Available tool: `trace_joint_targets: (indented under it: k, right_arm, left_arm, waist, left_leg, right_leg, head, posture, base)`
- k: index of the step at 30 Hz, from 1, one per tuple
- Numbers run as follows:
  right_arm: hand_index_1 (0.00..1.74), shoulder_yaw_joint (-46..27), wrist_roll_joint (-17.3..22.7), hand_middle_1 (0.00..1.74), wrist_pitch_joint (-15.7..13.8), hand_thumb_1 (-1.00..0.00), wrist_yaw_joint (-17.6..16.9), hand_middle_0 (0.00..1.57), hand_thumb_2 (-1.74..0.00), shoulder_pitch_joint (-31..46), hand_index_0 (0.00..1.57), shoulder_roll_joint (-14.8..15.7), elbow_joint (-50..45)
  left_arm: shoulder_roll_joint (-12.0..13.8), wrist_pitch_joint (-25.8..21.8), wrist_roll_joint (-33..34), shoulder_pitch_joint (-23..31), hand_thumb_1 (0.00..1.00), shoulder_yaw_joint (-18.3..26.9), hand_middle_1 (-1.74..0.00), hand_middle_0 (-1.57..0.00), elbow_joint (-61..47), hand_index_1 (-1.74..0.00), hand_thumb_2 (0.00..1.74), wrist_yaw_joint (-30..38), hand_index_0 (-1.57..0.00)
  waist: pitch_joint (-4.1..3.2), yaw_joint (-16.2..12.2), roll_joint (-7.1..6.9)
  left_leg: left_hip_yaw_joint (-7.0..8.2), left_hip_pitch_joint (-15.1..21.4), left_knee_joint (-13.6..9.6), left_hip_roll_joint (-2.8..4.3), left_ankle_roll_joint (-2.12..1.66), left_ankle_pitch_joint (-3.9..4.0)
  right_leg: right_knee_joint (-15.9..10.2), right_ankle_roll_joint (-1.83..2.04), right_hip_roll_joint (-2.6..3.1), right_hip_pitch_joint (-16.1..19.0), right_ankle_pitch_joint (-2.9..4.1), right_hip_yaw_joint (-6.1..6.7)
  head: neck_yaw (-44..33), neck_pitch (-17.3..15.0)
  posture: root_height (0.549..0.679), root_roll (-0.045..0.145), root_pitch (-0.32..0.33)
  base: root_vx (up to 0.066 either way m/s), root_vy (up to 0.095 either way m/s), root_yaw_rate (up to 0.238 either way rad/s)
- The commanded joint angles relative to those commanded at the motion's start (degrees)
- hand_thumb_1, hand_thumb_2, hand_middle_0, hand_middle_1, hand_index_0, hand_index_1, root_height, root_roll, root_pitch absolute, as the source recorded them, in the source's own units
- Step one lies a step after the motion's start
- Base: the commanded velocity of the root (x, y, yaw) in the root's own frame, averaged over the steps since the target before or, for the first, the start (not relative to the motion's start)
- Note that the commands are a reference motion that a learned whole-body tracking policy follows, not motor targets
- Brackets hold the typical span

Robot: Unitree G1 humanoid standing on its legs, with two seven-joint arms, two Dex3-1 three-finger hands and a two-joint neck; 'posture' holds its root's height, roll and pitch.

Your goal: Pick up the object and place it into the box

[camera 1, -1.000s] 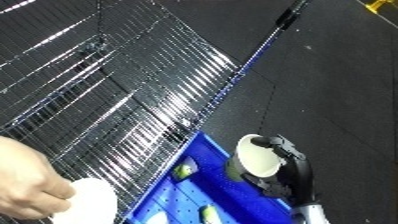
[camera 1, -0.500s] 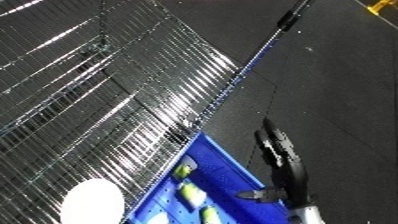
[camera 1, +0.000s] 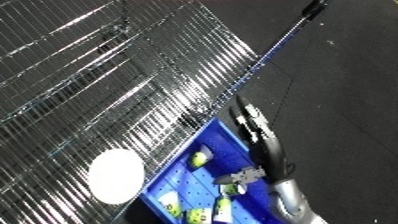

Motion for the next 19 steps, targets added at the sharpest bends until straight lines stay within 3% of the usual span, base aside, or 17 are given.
trace_joint_targets:
  k: [6,19]
  right_arm:
    - [0.0,1.98,-1.77,0.0,1.73,0.0,1.77,0.0,0.0,-2.36,0.0,0.46,0.31]
    - [0.0,5.85,-3.08,0.0,4.88,0.0,4.54,0.0,0.0,-4.98,0.0,2.65,2.82]
  left_arm:
    - [0.08,1.34,0.19,-0.39,1.0,0.08,-1.74,-1.57,0.3,-1.74,1.74,-0.96,-1.57]
    - [1.04,4.24,0.62,0.15,1.0,0.51,-1.74,-1.57,0.27,-1.74,1.74,-2.43,-1.57]
  waist:
    - [-0.02,1.36,-0.45]
    - [-0.3,3.97,-1.32]
  left_leg:
    - [-0.72,-0.28,1.2,-0.22,-0.02,-0.28]
    - [-2.01,-1.77,5.45,-0.68,0.49,-1.75]
  right_leg:
    - [0.66,-0.12,-0.37,0.52,-0.27,-0.59]
    - [4.0,-0.4,-0.77,0.44,-1.42,-1.71]
  head:
    - [-3.38,-2.92]
    - [-7.33,-7.9]
  posture:
    - [0.639,0.086,0.046]
    - [0.632,0.079,0.017]
  base:
    - [0.031,-0.04,0.096]
    - [0.042,-0.033,0.088]
